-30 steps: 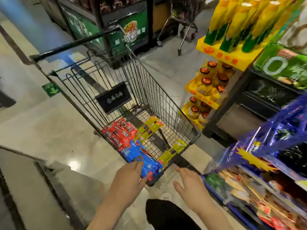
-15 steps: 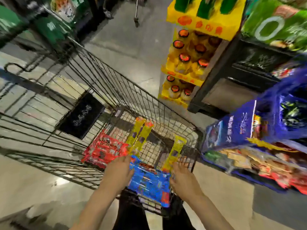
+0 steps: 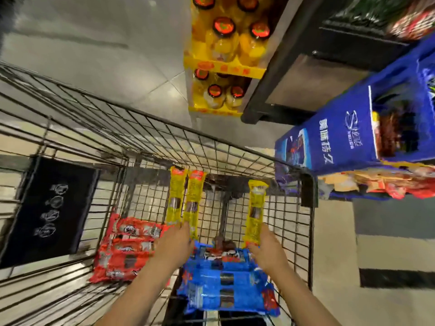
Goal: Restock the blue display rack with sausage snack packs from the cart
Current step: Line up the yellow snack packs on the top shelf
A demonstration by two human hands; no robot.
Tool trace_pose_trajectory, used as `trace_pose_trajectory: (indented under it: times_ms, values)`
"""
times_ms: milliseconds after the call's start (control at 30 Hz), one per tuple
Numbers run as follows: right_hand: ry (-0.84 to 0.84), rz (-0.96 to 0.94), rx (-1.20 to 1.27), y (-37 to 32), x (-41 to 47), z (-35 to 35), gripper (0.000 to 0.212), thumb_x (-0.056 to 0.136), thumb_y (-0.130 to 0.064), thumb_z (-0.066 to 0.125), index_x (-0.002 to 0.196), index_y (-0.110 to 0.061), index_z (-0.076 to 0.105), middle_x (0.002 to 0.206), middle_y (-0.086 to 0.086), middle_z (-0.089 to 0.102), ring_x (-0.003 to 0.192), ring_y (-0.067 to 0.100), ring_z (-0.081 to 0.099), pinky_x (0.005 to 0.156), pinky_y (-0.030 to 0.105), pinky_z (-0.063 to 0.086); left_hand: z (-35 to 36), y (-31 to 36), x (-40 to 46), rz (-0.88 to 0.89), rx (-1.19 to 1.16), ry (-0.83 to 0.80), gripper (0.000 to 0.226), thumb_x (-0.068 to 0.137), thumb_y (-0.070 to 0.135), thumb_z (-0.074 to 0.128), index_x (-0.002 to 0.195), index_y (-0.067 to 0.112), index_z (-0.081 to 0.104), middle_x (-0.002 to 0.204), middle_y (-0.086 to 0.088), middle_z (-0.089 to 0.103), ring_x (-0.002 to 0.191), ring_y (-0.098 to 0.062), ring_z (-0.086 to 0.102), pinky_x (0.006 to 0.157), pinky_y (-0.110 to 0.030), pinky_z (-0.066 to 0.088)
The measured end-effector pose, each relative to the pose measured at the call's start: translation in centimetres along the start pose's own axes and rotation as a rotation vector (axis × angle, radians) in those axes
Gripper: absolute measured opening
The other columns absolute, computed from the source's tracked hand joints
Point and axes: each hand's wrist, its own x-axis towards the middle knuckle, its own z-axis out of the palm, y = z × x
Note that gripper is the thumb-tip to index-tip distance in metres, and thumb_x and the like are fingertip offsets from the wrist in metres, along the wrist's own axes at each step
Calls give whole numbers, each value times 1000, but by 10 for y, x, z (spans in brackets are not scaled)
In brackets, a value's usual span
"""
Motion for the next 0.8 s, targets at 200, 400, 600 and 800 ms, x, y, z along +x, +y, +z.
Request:
trace_pose_trajectory:
  times_ms: [200,400,600,800]
  values:
    - [31,125,68,8,52,25,43,86,-22,61,124,-7,45,112,14,58,91,29,62,79,35,52,30,1,67,-104,-69,-22,62,91,31,47,146,8,27,148,-13,35,126,-28,47,99,-35,45]
    - [97,308,238,11,78,48,54,87,-8,56,138,-1,37,127,21,52,111,34,56,90,34,48,51,12,93,-166,-171,116,78,90,35,52,150,9,10,155,-13,16,139,-30,26,109,-33,32]
    - [178,226,165,6,94,56,36,86,-28,63,117,-12,55,113,3,54,104,18,50,88,22,42,55,30,103,-321,-397,174,80,84,30,65,145,12,16,137,-8,35,120,-24,45,88,-35,47]
    - [163,186,379,8,93,64,30,86,-24,62,113,-25,51,110,2,57,95,23,59,83,36,53,64,36,99,-324,-718,219,83,83,11,66,146,18,12,136,-11,46,99,-23,56,66,-24,48]
